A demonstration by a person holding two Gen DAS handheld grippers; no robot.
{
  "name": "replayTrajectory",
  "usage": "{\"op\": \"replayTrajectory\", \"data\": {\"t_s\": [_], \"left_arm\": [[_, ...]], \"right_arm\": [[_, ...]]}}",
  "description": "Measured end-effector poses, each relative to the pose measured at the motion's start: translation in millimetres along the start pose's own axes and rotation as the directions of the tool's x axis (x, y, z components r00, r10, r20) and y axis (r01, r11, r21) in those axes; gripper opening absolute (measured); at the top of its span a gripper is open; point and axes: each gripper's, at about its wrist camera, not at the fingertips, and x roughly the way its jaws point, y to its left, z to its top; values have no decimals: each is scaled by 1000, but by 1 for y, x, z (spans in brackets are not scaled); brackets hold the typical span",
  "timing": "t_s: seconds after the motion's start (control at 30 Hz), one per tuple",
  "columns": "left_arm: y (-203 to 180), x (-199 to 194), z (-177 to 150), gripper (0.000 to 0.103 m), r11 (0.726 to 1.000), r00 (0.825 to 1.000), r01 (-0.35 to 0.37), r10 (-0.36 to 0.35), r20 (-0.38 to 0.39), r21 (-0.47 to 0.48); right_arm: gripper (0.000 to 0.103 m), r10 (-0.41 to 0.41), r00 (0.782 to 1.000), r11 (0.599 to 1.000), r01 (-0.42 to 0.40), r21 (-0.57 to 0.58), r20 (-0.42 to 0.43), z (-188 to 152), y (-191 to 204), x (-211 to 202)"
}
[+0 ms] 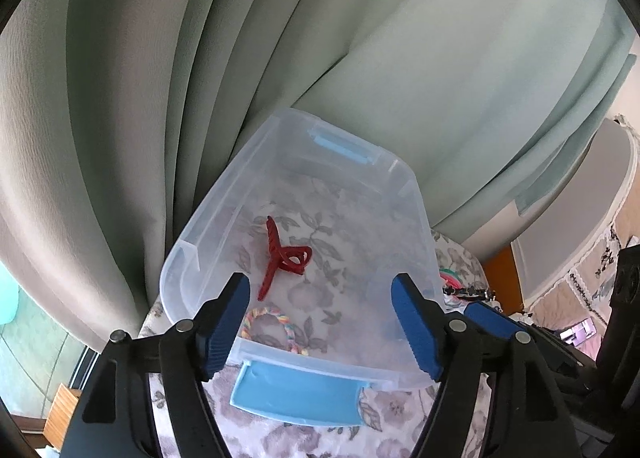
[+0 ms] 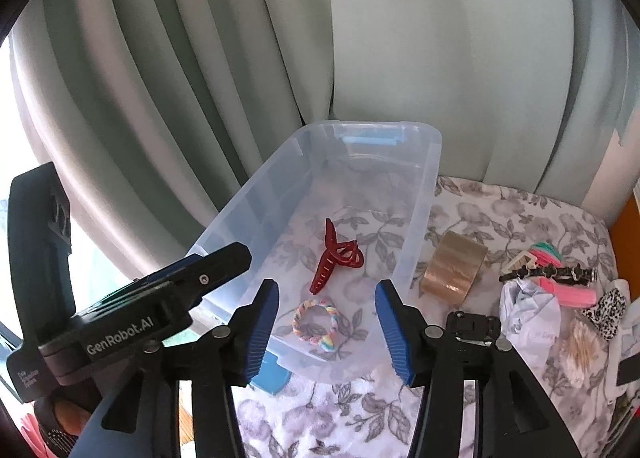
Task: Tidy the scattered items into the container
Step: 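Open both grippers to drop the ring and clip into the box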
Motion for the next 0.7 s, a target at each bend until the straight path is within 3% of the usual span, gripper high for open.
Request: {"op": "replayTrajectory", "data": {"t_s": [0.43,0.7], "left_arm": [[-19,-9,-9,81,998,1000,-27,27,1,55],[-45,-22,-14,89,992,999,-30,25,42,126]], "right_arm": [[74,-13,999,997,11,74,32,-13,-25,-22],[96,-17,997,994,8,113,80,-24,-43,-40]]}}
